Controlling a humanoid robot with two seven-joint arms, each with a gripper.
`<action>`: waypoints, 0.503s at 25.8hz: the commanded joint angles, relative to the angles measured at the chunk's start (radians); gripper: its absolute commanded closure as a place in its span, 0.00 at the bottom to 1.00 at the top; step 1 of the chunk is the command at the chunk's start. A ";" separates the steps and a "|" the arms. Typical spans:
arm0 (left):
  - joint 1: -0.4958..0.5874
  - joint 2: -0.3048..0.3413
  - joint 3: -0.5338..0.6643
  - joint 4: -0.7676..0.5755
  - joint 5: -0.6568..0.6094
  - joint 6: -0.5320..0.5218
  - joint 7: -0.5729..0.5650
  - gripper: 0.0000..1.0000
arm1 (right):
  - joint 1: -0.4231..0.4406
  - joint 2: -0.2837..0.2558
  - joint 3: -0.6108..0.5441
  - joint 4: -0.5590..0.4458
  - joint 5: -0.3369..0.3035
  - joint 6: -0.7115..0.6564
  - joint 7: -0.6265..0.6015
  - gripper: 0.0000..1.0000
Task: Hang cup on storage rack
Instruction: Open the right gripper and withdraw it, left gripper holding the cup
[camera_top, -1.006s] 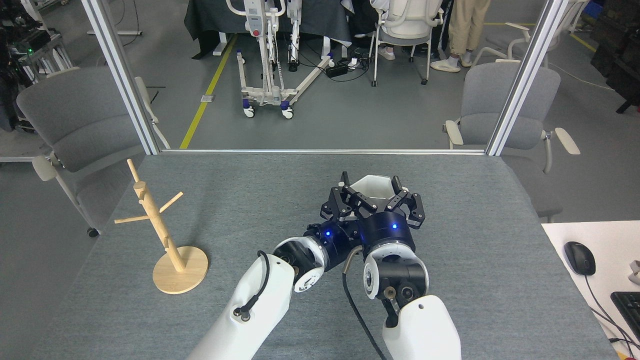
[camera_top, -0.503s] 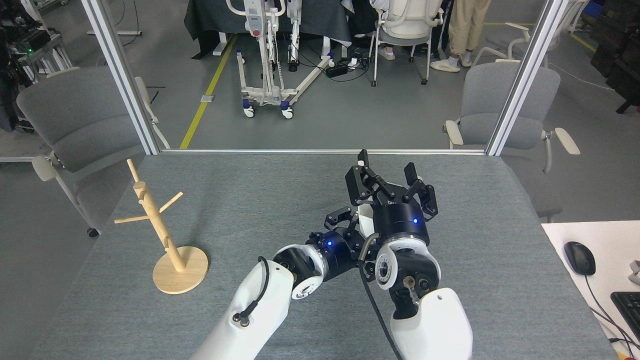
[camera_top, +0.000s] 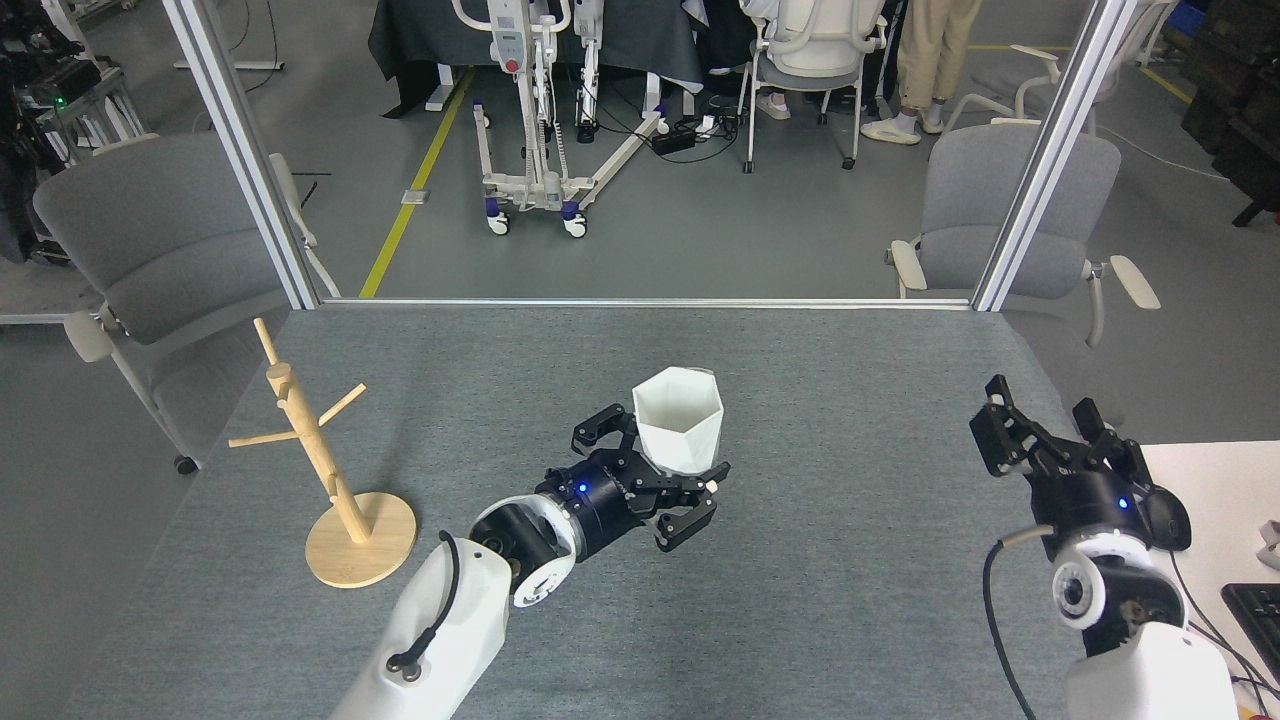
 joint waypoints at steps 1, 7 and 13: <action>0.064 0.075 0.053 -0.112 0.000 0.006 -0.001 1.00 | 0.124 -0.051 -0.101 0.064 0.011 -0.264 -0.078 0.00; 0.239 0.235 0.117 -0.359 0.000 -0.002 0.002 1.00 | 0.287 -0.040 -0.106 -0.062 0.015 -0.286 -0.181 0.00; 0.431 0.313 0.304 -0.547 0.000 -0.090 0.005 1.00 | 0.347 -0.013 -0.106 -0.123 0.020 -0.275 -0.181 0.00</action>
